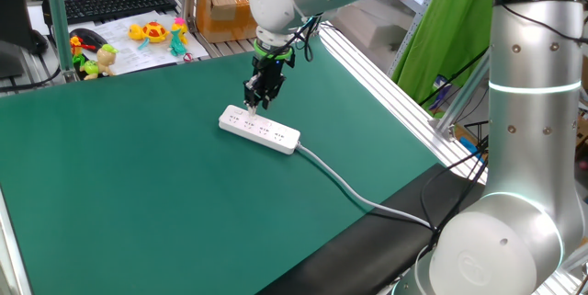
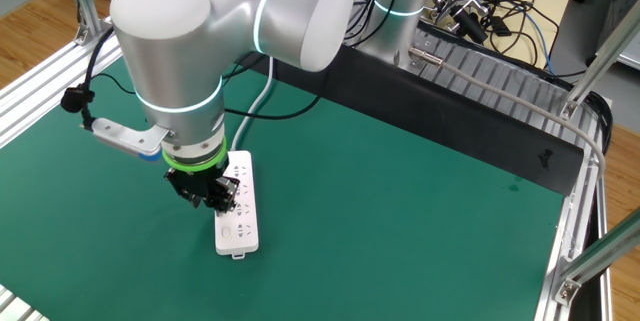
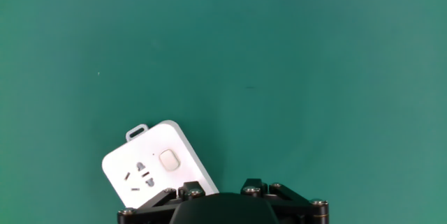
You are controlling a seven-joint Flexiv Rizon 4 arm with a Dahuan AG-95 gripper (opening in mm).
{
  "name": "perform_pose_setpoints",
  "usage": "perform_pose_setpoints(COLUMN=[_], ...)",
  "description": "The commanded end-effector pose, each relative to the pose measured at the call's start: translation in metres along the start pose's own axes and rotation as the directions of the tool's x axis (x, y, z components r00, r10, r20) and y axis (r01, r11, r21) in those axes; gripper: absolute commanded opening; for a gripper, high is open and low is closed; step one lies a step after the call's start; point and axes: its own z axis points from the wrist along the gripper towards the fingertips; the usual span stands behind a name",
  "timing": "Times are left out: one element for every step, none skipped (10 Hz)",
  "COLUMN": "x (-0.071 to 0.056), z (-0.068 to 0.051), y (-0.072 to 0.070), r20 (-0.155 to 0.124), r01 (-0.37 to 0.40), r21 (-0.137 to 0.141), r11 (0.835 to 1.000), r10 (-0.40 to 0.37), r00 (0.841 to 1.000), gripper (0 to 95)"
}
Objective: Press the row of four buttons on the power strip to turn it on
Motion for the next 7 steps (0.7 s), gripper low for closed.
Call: perform_pose_setpoints(x=[0.0004, 0.0007, 0.0007, 0.0009, 0.001, 0.0013, 0.0019], z=[-0.0004, -0.0004, -0.0004, -0.0006, -0.0006, -0.0008, -0.0005], y=[0.0001, 0.0002, 0.0001, 0.0001, 0.0001, 0.0, 0.0005], r20=[-0.003, -0.008, -0.008, -0.009, -0.01, -0.011, -0.013], r01=[0.016, 0.029, 0.028, 0.035, 0.037, 0.036, 0.034], r21=[0.008, 0.025, 0.023, 0.025, 0.026, 0.026, 0.025], r11=[1.0, 0.999, 0.999, 0.999, 0.999, 0.999, 0.999], r10=[-0.016, -0.029, -0.028, -0.035, -0.036, -0.036, -0.034], r00=[1.0, 1.0, 1.0, 0.999, 0.999, 0.999, 0.999], gripper=[38.0, 38.0, 38.0, 38.0, 38.0, 38.0, 38.0])
